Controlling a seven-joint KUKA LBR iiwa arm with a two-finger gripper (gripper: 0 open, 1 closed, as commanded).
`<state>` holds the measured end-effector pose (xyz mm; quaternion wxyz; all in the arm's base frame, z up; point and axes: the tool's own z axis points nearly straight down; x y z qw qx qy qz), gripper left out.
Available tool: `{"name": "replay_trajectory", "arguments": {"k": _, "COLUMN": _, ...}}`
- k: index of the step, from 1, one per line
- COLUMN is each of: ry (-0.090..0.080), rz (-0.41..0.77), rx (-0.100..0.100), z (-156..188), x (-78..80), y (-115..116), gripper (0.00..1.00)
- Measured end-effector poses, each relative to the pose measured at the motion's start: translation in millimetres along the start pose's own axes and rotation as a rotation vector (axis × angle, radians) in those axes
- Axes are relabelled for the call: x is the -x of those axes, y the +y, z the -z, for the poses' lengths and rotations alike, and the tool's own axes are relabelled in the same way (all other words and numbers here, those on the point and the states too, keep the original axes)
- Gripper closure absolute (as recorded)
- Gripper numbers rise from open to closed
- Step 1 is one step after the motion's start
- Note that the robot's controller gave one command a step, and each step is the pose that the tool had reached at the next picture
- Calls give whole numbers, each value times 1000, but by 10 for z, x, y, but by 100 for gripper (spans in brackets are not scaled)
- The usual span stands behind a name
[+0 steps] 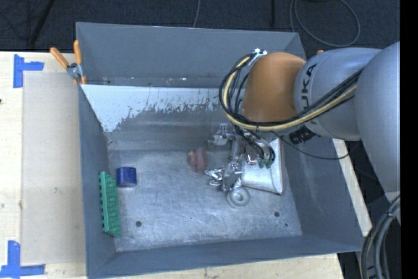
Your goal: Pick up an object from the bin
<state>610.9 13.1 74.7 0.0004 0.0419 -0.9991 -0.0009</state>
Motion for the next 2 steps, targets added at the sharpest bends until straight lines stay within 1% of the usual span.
{"name": "replay_trajectory", "arguments": {"k": 1, "ry": -3, "rz": 1, "rx": -1, "z": 15, "x": 9, "y": -1, "gripper": 100}}
{"name": "replay_trajectory", "arguments": {"k": 2, "ry": -10, "rz": 11, "rx": -2, "z": 1422, "x": 4, "y": -31, "gripper": 100}}
